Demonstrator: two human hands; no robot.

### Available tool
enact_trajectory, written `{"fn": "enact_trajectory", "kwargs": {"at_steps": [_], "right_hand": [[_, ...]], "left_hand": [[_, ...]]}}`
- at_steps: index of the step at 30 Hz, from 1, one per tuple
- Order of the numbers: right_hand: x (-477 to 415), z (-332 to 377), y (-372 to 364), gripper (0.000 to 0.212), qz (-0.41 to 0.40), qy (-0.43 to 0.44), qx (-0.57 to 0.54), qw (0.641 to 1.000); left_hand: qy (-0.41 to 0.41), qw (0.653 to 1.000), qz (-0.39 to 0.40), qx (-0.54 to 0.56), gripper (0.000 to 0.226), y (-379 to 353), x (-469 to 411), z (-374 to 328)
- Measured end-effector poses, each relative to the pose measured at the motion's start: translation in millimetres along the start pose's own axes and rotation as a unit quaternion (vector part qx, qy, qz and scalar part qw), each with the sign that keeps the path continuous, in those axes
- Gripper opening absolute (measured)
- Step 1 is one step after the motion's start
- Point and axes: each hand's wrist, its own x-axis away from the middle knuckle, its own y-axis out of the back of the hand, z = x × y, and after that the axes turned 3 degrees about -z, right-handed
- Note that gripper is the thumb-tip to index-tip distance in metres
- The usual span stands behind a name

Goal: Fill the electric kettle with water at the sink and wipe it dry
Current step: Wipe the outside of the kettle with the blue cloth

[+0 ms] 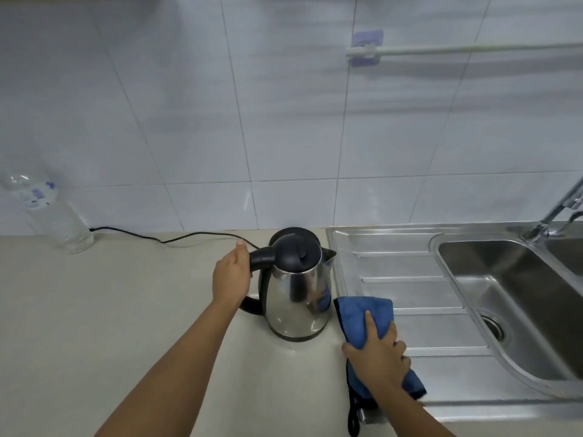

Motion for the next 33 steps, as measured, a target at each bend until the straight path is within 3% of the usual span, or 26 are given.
{"fn": "enact_trajectory", "kwargs": {"at_steps": [3,4,6,7,9,11,15,20,22,24,26,31,33], "right_hand": [[-6.1,12.6,19.2,0.080,0.039,0.002,-0.143,0.989],[-6.4,18.0,26.3,0.074,0.037,-0.010,-0.257,0.966],[-3.1,33.3,39.7,0.058,-0.006,-0.028,-0.477,0.879],[0.3,44.4,46.2,0.048,-0.027,-0.019,-0.539,0.842],[10.7,71.3,55.7,0.034,-0.042,0.040,-0.580,0.812],[20.0,92.1,51.4,0.034,-0.035,0.087,-0.569,0.817],[27.6,84.1,19.2,0.044,-0.025,0.051,-0.562,0.825],[27.2,62.7,-4.5,0.012,0.051,-0.003,-0.563,0.825],[24.9,69.7,1.6,0.031,0.042,0.014,-0.550,0.834],[26.2,77.1,12.1,0.060,0.010,0.061,-0.541,0.839],[34.5,79.1,14.0,0.073,-0.031,0.119,-0.512,0.850],[60.8,44.2,-10.9,0.067,-0.125,0.258,-0.278,0.917],[54.1,34.2,-8.5,0.080,-0.186,0.365,-0.148,0.900]], "left_hand": [[-0.007,0.999,-0.036,-0.018,0.065,-3.3,13.3,-0.8],[-0.009,0.998,-0.051,-0.025,0.066,-4.6,16.5,-0.5],[-0.011,0.996,-0.078,-0.038,0.063,-7.3,18.1,-0.5],[-0.016,0.995,-0.088,-0.045,0.060,-8.4,17.3,-0.8],[-0.025,0.994,-0.095,-0.056,0.054,-10.3,16.1,-0.7],[-0.030,0.994,-0.095,-0.049,0.054,-11.4,14.6,2.3],[-0.042,0.994,-0.095,-0.029,0.051,-12.3,11.9,6.0],[-0.043,0.993,-0.099,-0.036,0.043,-10.9,12.7,4.1],[-0.048,0.992,-0.097,-0.064,0.037,-9.2,11.7,5.1],[-0.048,0.989,-0.097,-0.100,0.032,-8.7,11.9,4.7],[-0.046,0.989,-0.094,-0.100,0.032,-10.1,12.9,3.3],[-0.045,0.991,-0.082,-0.097,0.031,-10.3,10.1,5.0],[-0.028,0.995,-0.078,-0.064,0.031,-5.9,5.7,5.8]]}}
